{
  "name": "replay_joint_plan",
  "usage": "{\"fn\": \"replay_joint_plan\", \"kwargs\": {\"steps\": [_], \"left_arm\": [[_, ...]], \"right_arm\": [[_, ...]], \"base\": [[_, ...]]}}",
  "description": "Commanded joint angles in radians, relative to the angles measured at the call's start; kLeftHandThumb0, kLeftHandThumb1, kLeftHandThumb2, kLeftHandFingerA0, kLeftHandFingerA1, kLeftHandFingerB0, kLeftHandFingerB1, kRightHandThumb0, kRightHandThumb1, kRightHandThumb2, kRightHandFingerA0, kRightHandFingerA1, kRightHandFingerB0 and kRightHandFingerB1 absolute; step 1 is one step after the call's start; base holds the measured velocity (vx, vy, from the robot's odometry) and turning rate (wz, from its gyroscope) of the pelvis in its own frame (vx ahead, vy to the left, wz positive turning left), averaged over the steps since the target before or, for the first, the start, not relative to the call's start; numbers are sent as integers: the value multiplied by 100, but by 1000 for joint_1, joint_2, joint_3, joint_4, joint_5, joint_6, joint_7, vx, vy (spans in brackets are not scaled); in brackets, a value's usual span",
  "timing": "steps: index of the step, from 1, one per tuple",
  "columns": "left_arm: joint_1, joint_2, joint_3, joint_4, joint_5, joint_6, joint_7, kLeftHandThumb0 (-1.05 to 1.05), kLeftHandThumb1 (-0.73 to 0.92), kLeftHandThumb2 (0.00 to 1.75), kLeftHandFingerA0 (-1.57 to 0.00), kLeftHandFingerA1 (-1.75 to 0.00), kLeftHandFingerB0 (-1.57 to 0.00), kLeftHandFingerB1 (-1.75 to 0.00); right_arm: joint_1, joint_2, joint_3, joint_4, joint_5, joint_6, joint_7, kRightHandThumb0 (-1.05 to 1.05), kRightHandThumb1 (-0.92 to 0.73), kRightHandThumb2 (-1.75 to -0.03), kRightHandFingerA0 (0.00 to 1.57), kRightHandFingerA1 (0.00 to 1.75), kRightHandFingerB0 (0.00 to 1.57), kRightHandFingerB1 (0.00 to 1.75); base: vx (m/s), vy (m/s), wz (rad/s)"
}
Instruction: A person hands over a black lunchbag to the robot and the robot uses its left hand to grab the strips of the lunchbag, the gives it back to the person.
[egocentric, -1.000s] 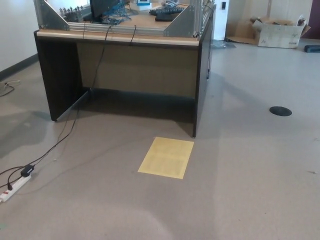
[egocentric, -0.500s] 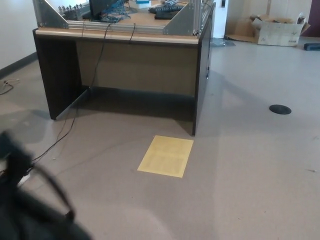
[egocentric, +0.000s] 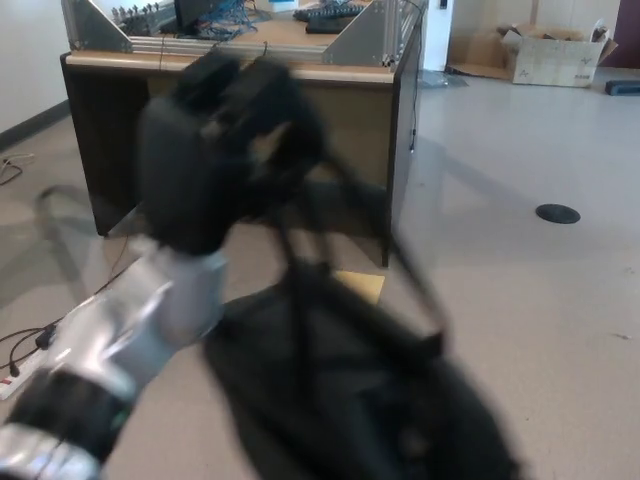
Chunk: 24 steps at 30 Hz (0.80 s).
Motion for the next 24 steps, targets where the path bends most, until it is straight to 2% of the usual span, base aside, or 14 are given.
{"fn": "replay_joint_plan", "kwargs": {"steps": [1,2,4,10,11,14,15,16,18,20,21,22,23,24], "left_arm": [[-204,-93,-42,120,34,138,-49,-17,55,54,-76,-175,-54,-172],[-269,-128,-51,175,33,150,-38,-16,56,53,-79,-175,-55,-175],[-318,-145,-62,222,29,143,-38,-16,55,54,-73,-175,-52,-175],[-401,-184,-111,296,32,130,-32,-16,58,55,-75,-175,-52,-172],[-414,-187,-137,297,59,134,-15,-20,58,55,-77,-175,-55,-173],[-424,-200,-175,292,80,158,0,-25,58,54,-79,-175,-60,-170],[-416,-202,-183,284,83,160,3,-25,56,54,-79,-175,-63,-167],[-404,-199,-189,272,80,153,-12,-31,36,77,-113,-138,-91,-124],[-382,-185,-198,246,72,143,-45,-34,37,78,-113,-138,-88,-122],[-373,-177,-202,239,73,141,-39,-35,37,76,-112,-140,-87,-124],[-366,-172,-205,240,80,149,-20,-25,53,54,-82,-174,-69,-156],[-366,-167,-207,241,82,151,-12,-30,59,61,-96,-173,-66,-150],[-366,-165,-209,241,83,152,-10,-30,59,61,-96,-173,-66,-150],[-361,-158,-208,242,81,145,-3,-20,56,55,-80,-175,-67,-160]], "right_arm": [[16,-25,-31,-12,42,-17,25,-55,-69,-61,61,55,55,46],[11,-27,-30,-11,34,-12,17,-56,-69,-60,57,52,56,46],[6,-26,-31,-7,30,-14,15,-57,-70,-61,57,51,56,46],[-9,-26,-24,1,18,-15,16,-56,-70,-61,55,50,56,46],[-11,-26,-19,-2,10,-12,8,-59,-57,-96,51,62,47,57],[-12,-27,-8,-13,-3,4,-3,-58,-58,-96,52,62,47,57],[-10,-25,-9,-14,2,4,3,-53,-71,-61,55,49,55,46],[-7,-26,-7,-15,1,1,3,-53,-71,-61,57,51,56,46],[-4,-29,-1,-19,-9,-1,-6,-52,-71,-61,57,50,56,46],[-6,-32,4,-17,-13,1,-7,-51,-71,-61,57,50,56,46],[-11,-32,5,-19,-12,7,-4,-50,-71,-61,58,50,56,46],[-16,-35,5,-19,-9,8,-1,-50,-71,-61,57,51,56,46],[-17,-36,5,-18,-8,9,0,-50,-71,-61,57,51,56,46],[-21,-36,7,-15,-9,8,2,-51,-71,-61,57,50,56,46]], "base": [[0,0,0],[0,0,0],[0,0,0],[0,0,0],[0,0,0],[0,0,0],[0,0,0],[0,0,0],[0,0,0],[0,0,0],[0,0,0],[0,0,0],[0,0,0],[0,0,0]]}}
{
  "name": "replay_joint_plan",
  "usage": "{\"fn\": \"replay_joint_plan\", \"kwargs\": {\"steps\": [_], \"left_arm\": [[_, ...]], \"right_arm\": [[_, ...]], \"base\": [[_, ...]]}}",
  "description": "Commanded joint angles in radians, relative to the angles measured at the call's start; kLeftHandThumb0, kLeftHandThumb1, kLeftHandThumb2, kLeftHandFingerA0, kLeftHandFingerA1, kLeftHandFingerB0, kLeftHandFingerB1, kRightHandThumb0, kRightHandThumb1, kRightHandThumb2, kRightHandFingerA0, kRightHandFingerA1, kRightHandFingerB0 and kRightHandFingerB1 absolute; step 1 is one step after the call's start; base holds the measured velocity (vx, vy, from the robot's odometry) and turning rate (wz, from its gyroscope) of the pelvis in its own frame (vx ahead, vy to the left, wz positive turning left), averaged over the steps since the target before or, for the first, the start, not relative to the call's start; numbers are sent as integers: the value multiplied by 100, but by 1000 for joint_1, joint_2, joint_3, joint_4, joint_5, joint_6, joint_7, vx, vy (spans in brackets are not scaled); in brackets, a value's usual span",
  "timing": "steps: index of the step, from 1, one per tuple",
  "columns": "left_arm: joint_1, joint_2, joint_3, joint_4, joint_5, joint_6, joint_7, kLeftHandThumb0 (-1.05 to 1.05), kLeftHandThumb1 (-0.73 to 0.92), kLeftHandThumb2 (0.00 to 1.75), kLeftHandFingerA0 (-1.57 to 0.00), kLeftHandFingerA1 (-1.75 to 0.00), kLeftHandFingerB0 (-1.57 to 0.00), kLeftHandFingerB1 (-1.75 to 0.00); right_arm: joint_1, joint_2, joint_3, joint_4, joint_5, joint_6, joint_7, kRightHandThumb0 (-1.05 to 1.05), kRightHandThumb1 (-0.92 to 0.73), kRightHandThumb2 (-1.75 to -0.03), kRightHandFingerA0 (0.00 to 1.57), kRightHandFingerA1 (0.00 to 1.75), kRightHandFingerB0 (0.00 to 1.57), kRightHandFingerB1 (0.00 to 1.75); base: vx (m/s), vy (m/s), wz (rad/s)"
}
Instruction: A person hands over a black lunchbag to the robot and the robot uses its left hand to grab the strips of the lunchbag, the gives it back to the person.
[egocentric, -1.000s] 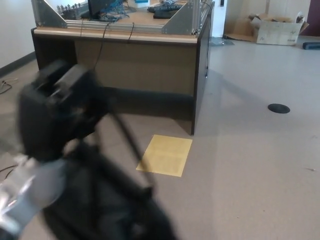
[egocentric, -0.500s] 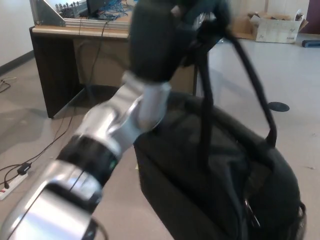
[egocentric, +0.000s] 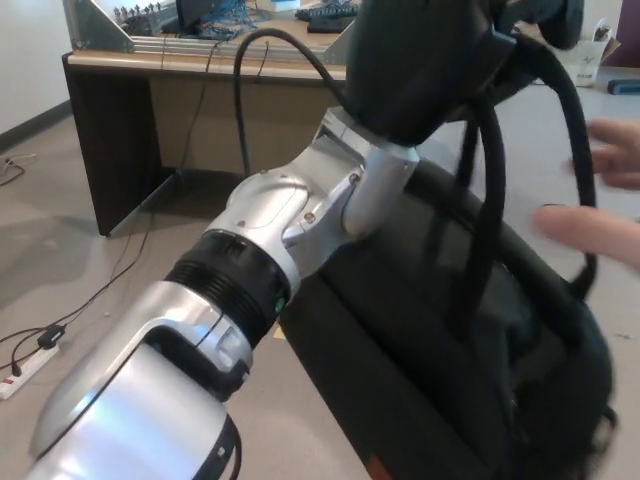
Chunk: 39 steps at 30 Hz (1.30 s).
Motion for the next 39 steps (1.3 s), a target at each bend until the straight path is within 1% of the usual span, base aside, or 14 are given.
{"fn": "replay_joint_plan", "kwargs": {"steps": [1,10,15,16,17,18,19,20,21,27,28,32,33,39], "left_arm": [[18,28,5,-15,0,6,8,-18,57,55,-78,-175,-64,-165],[52,67,9,-40,-2,-5,9,-19,54,54,-75,-175,-55,-170],[102,83,16,-101,-12,18,-47,-39,55,53,-70,-174,-52,-160],[108,92,19,-123,-28,24,-123,-31,48,54,-84,-139,-78,-90],[117,99,17,-138,-22,22,-126,-32,48,55,-87,-112,-79,-61],[129,101,18,-154,-26,23,-144,-37,50,55,-77,-74,-65,-42],[146,104,20,-177,-34,26,-170,-37,50,55,-77,-74,-65,-42],[177,112,23,-232,-59,67,-293,-64,46,77,-27,-44,-22,-40],[212,130,28,-307,-117,90,-453,-85,58,58,0,0,0,0],[273,186,49,-432,-178,105,-632,-100,61,62,0,0,0,0],[281,188,52,-445,-179,113,-641,-102,62,62,0,0,0,0],[376,242,84,-583,-221,144,-720,-101,65,60,0,0,0,0],[400,267,97,-617,-240,137,-738,-101,64,60,0,0,0,0],[611,439,205,-779,-339,74,-769,-98,55,63,0,0,0,0]], "right_arm": [[-18,-17,-1,-2,5,8,6,-52,-70,-61,56,50,56,46],[-54,-18,-7,14,17,22,23,-50,-69,-60,59,50,58,46],[-51,-16,0,9,11,26,28,-51,-70,-60,58,50,57,45],[-70,-17,-7,18,18,22,29,-50,-69,-60,61,52,58,46],[-69,-15,-8,13,23,28,39,-50,-69,-60,60,51,57,45],[-62,-16,-6,10,20,27,39,-51,-69,-60,60,51,57,45],[-53,-16,-2,5,14,26,37,-51,-69,-60,60,51,57,45],[-45,-14,-4,4,20,25,44,-49,-69,-60,58,50,57,45],[-46,-19,1,3,8,19,32,-51,-56,-94,56,65,47,57],[-74,-20,8,9,2,40,35,-49,-55,-94,56,65,46,57],[-74,-21,7,10,4,41,38,-50,-69,-59,59,51,57,45],[-62,-9,11,14,6,41,39,-47,-67,-59,58,52,58,46],[-61,-7,13,11,2,43,33,-47,-53,-92,57,65,47,57],[-55,-3,0,15,21,46,35,-39,-50,-93,60,69,46,59]], "base": [[0,0,0],[0,0,0],[0,0,0],[0,0,0],[0,0,0],[0,0,0],[0,0,0],[0,0,0],[0,0,0],[0,0,0],[0,0,0],[0,0,0],[0,0,0],[0,0,0]]}}
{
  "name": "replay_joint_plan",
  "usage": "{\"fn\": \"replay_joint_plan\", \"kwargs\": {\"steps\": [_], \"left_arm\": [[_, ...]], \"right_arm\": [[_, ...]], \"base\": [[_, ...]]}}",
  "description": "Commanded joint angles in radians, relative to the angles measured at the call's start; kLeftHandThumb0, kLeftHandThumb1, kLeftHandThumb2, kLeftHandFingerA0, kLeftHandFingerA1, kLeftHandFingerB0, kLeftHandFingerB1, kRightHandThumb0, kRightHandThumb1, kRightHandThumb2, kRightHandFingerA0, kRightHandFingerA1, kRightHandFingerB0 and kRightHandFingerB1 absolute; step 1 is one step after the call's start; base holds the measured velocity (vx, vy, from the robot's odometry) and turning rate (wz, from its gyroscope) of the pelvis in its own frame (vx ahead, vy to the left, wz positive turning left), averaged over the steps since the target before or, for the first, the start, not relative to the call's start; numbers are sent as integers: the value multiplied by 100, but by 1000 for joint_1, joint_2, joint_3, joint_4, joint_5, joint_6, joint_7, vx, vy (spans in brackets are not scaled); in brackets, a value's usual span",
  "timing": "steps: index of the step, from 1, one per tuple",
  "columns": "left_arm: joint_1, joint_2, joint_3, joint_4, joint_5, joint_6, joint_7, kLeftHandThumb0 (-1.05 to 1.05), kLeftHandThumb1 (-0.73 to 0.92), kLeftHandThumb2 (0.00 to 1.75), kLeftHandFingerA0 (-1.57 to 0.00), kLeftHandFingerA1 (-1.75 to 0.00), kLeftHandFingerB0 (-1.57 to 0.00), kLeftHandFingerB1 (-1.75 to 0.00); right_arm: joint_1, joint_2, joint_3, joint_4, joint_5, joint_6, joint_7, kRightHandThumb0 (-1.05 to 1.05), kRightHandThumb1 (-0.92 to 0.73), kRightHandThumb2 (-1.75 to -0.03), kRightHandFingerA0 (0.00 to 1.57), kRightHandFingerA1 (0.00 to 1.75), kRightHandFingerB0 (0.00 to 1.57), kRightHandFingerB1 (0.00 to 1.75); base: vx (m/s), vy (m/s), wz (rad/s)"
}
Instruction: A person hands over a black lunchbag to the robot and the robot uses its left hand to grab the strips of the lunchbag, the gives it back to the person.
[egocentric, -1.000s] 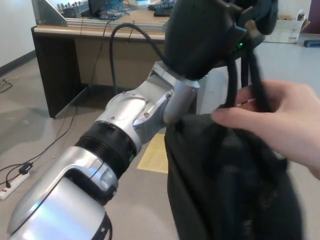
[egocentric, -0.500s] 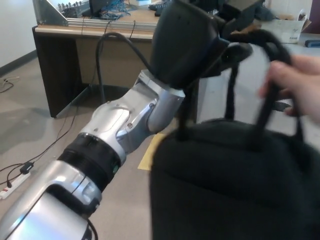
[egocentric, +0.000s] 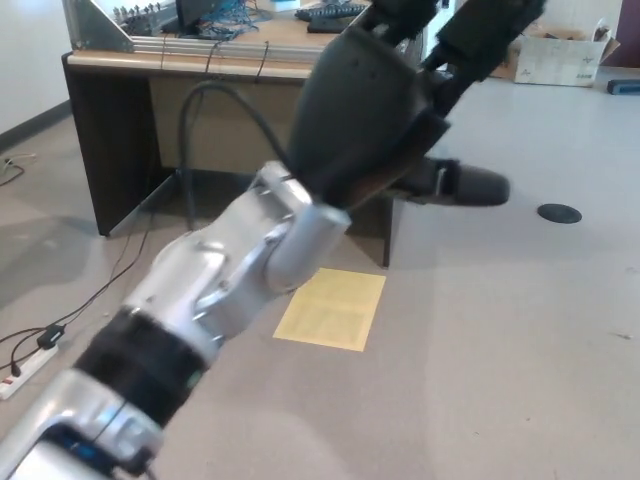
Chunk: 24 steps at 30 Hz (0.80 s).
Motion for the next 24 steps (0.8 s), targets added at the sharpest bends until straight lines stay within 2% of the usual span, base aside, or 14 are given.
{"fn": "replay_joint_plan", "kwargs": {"steps": [1,2,3,4,10,11,12,13,14,15,16,17,19,24], "left_arm": [[316,259,158,-268,-259,40,-372,-98,56,63,0,0,0,0],[350,274,174,-270,-264,33,-361,-98,56,63,0,0,0,0],[417,292,202,-289,-276,37,-354,-97,53,66,0,0,0,0],[483,318,229,-299,-291,23,-345,-85,47,88,0,0,0,0],[808,409,327,-220,-328,-138,-230,-74,44,84,-1,-11,-8,-17],[857,406,338,-194,-318,-158,-193,-79,51,56,-1,-27,-9,-26],[885,405,345,-188,-320,-160,-189,-77,50,56,-3,-26,-11,-26],[914,403,348,-178,-312,-162,-176,-76,45,82,-6,-26,-10,-28],[937,401,351,-167,-299,-165,-161,-76,45,82,-6,-26,-10,-28],[970,397,349,-132,-287,-187,-137,-78,55,58,-6,-25,-15,-26],[1026,400,340,-73,-253,-206,-90,-80,50,84,-6,-27,-11,-31],[1068,396,336,-29,-240,-220,-66,-79,49,83,-6,-26,-11,-32],[1105,393,330,30,-205,-238,-14,-80,50,84,-6,-28,-11,-32],[1187,391,316,155,-128,-159,65,-81,60,91,-6,-33,-12,-37]], "right_arm": [[10,-6,-10,4,17,38,4,-43,-65,-59,66,56,58,45],[14,-6,-10,0,15,40,0,-43,-65,-59,66,56,58,45],[19,-16,4,-2,-14,34,-31,-42,-52,-93,60,67,48,58],[23,-15,5,1,-15,21,-32,-45,-54,-92,56,64,48,58],[19,-4,-9,8,3,2,-43,-46,-54,-93,58,65,48,58],[7,-6,-12,10,2,10,-53,-47,-54,-92,59,65,49,59],[-4,-5,-17,11,6,18,-57,-48,-54,-93,59,66,49,58],[-13,-6,-21,13,8,22,-60,-48,-54,-93,59,67,49,58],[-20,-8,-24,15,10,24,-61,-48,-54,-93,59,67,49,58],[-21,-13,-28,19,14,15,-59,-49,-53,-93,57,66,49,58],[-18,-15,-34,22,22,17,-52,-46,-67,-59,59,53,59,46],[-18,-17,-39,28,29,16,-45,-48,-53,-92,56,66,49,58],[-19,-19,-41,29,32,8,-38,-46,-53,-92,56,66,49,59],[-43,-6,-48,40,38,14,-33,-41,-51,-92,59,68,49,59]], "base": [[0,0,0],[0,0,0],[0,0,0],[0,0,0],[0,0,0],[0,0,0],[0,0,0],[0,0,0],[0,0,0],[0,0,0],[0,0,0],[0,0,0],[0,0,0],[0,0,0]]}}
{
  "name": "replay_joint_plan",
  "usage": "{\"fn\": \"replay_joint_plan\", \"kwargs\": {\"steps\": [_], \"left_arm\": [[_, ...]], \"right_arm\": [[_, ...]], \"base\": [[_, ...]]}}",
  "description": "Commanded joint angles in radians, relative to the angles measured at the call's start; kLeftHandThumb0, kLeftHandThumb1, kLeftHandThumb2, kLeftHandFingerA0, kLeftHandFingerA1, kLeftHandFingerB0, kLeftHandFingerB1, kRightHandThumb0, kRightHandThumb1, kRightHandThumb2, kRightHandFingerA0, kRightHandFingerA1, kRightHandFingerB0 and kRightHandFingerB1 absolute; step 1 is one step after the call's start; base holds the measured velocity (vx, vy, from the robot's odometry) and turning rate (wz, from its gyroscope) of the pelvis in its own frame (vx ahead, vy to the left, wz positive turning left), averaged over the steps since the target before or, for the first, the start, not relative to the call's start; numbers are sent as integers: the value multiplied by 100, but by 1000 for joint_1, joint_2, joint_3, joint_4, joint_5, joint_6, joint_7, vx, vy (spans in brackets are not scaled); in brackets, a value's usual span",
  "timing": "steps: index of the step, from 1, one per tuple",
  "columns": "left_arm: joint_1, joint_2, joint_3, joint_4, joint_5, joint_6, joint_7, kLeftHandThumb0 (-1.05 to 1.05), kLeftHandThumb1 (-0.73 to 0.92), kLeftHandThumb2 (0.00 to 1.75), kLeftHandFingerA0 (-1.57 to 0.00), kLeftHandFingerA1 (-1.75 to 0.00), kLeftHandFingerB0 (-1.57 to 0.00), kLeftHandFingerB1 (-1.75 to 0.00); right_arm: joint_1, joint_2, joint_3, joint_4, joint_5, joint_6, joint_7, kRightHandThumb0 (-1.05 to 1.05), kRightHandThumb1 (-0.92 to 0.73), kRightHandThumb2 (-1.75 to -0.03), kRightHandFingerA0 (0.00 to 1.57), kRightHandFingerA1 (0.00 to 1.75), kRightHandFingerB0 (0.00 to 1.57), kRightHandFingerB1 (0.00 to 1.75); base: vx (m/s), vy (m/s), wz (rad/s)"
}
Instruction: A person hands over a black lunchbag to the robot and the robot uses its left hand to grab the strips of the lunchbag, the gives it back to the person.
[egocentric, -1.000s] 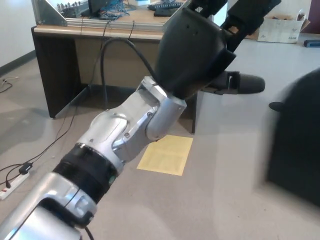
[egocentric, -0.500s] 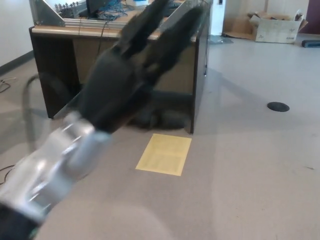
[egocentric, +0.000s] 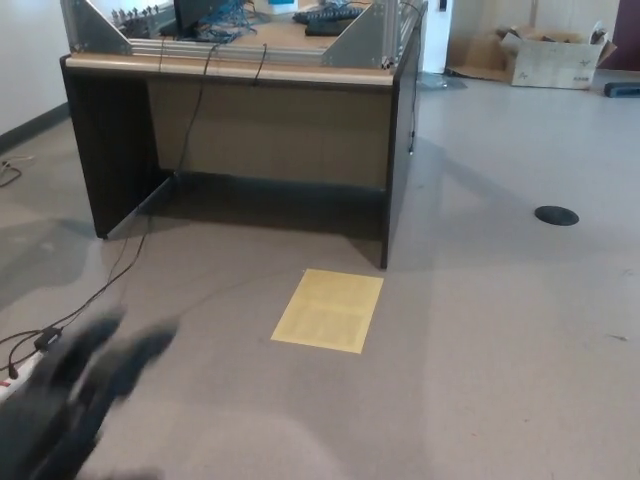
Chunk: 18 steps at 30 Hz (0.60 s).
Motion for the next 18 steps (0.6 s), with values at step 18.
{"fn": "replay_joint_plan", "kwargs": {"steps": [18], "left_arm": [[175,22,-100,522,73,-36,246,-84,65,101,0,-38,-18,-43]], "right_arm": [[13,1,-31,42,15,-14,-39,-43,-51,-91,59,68,50,59]], "base": [[0,0,0]]}}
